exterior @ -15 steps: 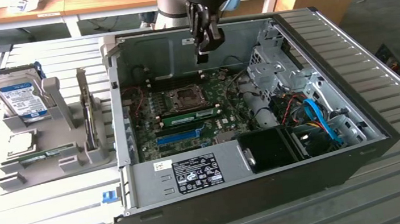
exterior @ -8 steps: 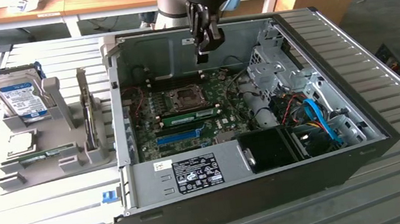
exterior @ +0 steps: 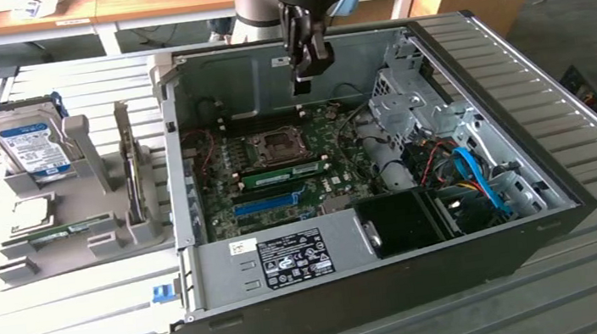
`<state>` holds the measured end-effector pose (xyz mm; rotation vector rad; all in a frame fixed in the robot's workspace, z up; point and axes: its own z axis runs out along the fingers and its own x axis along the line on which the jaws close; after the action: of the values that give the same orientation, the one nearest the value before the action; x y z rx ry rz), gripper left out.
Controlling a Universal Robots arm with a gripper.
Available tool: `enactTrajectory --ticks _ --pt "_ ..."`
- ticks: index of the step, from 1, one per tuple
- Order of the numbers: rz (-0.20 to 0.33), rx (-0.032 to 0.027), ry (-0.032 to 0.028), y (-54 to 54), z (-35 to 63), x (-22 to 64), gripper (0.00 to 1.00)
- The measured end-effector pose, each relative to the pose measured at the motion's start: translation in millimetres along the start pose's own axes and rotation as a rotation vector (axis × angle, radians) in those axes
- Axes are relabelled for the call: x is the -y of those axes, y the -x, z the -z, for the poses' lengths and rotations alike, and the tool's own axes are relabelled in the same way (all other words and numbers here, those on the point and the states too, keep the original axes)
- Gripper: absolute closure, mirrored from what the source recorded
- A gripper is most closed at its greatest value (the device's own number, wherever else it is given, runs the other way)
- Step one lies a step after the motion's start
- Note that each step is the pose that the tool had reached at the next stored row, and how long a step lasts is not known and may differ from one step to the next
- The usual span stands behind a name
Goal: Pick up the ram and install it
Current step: 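Press down the ram until it locks into place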
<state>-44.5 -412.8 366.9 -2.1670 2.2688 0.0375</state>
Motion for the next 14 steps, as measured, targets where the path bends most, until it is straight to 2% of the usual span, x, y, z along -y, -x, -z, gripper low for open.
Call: enactTrajectory --ticks 14 --pt "-0.227 0.0035 -0.0045 0.0 -0.8 0.0 0.89"
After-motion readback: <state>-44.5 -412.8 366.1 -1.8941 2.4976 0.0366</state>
